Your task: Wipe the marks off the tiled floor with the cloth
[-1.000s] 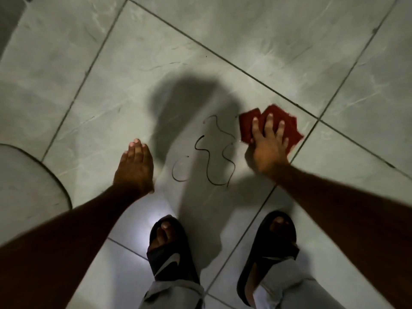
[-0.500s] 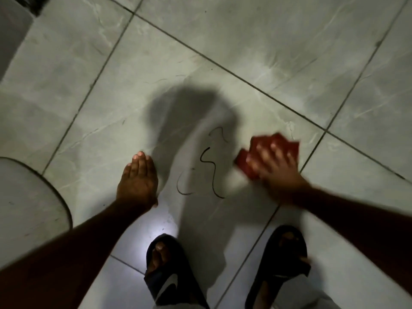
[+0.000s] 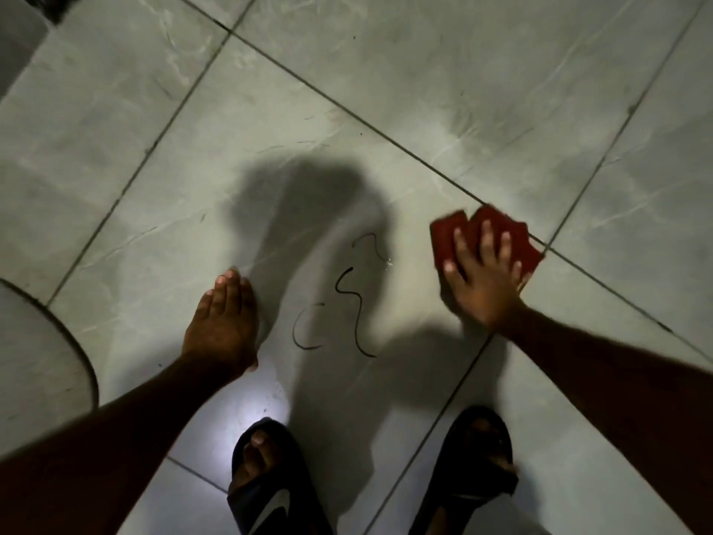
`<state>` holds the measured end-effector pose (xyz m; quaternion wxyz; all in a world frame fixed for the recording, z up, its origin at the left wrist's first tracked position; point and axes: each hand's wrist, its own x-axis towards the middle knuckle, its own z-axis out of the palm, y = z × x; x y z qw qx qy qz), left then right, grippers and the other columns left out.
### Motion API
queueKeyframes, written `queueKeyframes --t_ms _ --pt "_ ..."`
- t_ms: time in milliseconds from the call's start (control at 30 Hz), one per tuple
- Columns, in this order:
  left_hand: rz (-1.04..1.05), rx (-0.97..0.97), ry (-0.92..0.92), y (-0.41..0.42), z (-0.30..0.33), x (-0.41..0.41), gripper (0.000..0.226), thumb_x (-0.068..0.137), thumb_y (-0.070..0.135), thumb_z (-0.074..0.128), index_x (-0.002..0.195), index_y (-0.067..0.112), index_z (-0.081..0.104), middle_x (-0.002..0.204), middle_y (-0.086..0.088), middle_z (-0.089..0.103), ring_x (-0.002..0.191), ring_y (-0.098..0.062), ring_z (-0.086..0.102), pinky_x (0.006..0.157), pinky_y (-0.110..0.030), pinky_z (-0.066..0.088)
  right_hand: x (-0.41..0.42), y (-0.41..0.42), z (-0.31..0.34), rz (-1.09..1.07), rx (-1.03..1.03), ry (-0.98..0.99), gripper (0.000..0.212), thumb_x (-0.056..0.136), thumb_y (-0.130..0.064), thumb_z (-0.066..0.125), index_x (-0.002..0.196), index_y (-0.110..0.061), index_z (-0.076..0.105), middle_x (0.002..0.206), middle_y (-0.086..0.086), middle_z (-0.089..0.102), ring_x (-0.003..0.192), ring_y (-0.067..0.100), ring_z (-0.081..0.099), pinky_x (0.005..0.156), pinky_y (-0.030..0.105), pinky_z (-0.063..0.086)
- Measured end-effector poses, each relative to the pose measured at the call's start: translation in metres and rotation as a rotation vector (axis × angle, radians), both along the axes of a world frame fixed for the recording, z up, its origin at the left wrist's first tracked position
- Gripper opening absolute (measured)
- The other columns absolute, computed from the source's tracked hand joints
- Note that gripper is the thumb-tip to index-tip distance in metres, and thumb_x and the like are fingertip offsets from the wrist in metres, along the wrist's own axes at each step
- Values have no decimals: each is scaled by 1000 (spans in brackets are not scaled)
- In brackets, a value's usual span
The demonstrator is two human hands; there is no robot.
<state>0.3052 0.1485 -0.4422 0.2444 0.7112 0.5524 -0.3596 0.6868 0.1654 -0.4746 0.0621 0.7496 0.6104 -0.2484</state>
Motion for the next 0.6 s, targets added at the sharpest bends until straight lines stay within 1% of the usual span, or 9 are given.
queueKeyframes --t_ms 67,167,233,333,400,433,467,500,600 --pt "1 -12 3 0 2 -1 132 71 48 75 145 -3 -21 155 -30 -22 147 -43 -15 123 -48 0 -42 57 -8 -70 55 21 55 96 -52 35 148 -39 22 164 9 5 146 44 0 109 74 12" --pt "2 3 -1 0 4 0 132 71 49 75 145 -4 -20 155 -30 -22 147 -43 -14 123 -49 2 -115 64 -11 241 66 71 56 94 -46 39 148 -37 24 164 8 5 146 45 -1 107 74 8" --pt "20 -3 -3 0 7 3 131 71 46 76 146 -3 -19 156 -29 -22 147 -43 -14 122 -49 2 -147 4 -13 434 71 71 63 89 -40 49 148 -34 28 163 10 13 146 45 5 107 74 12" --pt "86 -34 -3 2 11 6 130 71 39 78 147 0 -20 156 -25 -26 147 -39 -18 123 -48 1 -127 -114 5 941 19 141 67 81 -35 61 143 -37 37 159 6 30 144 42 22 106 73 24" --pt "103 -22 -12 4 9 5 130 71 37 79 147 1 -20 156 -23 -26 147 -37 -18 123 -46 1 -77 -115 7 1157 71 187 53 88 -38 56 139 -44 42 153 -2 40 140 35 36 107 65 29" --pt "96 -27 -22 5 7 4 131 71 37 79 147 1 -20 157 -23 -26 147 -37 -18 124 -46 1 -57 -94 5 1202 103 133 48 92 -40 51 139 -47 41 153 -3 40 140 34 37 108 63 29" --pt "90 -37 -29 4 7 2 132 70 38 80 147 1 -21 157 -23 -26 147 -36 -19 124 -45 2 -46 -68 -1 1200 134 57 50 93 -42 49 141 -48 36 156 -2 34 142 36 31 108 64 27" --pt "85 -32 -37 3 6 -1 134 69 39 81 147 1 -22 156 -23 -26 147 -36 -19 124 -45 3 -44 -37 -5 1086 73 13 56 92 -43 48 145 -47 30 160 1 25 146 38 21 108 67 23" --pt "64 -10 -76 0 5 -6 137 68 41 82 146 0 -22 156 -24 -25 147 -37 -19 124 -45 3 -87 50 -11 479 41 4 63 88 -43 41 147 -44 19 164 6 5 147 43 3 107 73 17"
